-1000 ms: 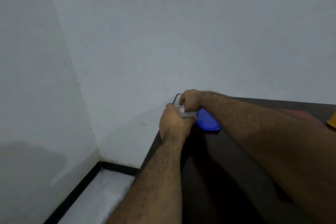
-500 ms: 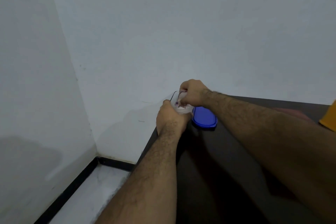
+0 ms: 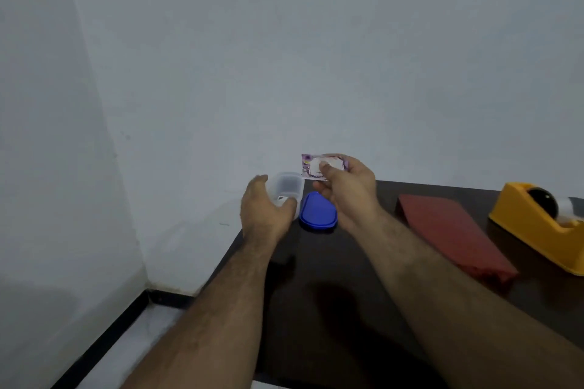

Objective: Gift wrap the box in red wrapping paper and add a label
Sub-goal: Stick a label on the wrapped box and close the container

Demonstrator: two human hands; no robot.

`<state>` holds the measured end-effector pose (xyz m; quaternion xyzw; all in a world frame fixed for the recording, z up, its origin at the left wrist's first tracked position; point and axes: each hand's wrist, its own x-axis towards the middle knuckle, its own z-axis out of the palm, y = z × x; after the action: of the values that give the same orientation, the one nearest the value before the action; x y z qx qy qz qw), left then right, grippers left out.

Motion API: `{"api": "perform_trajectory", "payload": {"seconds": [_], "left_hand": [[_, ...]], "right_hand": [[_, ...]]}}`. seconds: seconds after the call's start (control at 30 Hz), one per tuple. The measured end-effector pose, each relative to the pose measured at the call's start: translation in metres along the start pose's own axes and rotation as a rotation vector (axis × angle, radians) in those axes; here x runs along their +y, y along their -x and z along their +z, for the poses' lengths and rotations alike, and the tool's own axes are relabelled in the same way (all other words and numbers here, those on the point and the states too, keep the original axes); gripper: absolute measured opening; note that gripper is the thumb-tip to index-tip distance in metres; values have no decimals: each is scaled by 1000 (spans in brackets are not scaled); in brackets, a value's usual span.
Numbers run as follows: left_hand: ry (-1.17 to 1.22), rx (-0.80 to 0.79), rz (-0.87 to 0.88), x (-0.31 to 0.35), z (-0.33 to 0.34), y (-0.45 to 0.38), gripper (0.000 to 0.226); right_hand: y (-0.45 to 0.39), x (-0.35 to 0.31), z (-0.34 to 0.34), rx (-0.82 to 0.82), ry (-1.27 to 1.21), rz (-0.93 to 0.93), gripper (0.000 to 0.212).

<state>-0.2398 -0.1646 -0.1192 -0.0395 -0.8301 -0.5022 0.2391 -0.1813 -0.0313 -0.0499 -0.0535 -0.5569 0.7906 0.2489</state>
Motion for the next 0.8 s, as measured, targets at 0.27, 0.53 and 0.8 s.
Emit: {"api": "perform_trajectory", "payload": {"seconds": [0.27,0.53,0.8], "left_hand": [[968,-516,-248,70,-8,40,43],[1114,-373,-351,65,8,39,11],[1102,-332,-285,58,13,38,9]], "right_hand": [[31,-5,-75,5,860,-1055,18],[61,-10,-97,12,656,-756,64],[64,24,-83,47,298,-324,40]]}}
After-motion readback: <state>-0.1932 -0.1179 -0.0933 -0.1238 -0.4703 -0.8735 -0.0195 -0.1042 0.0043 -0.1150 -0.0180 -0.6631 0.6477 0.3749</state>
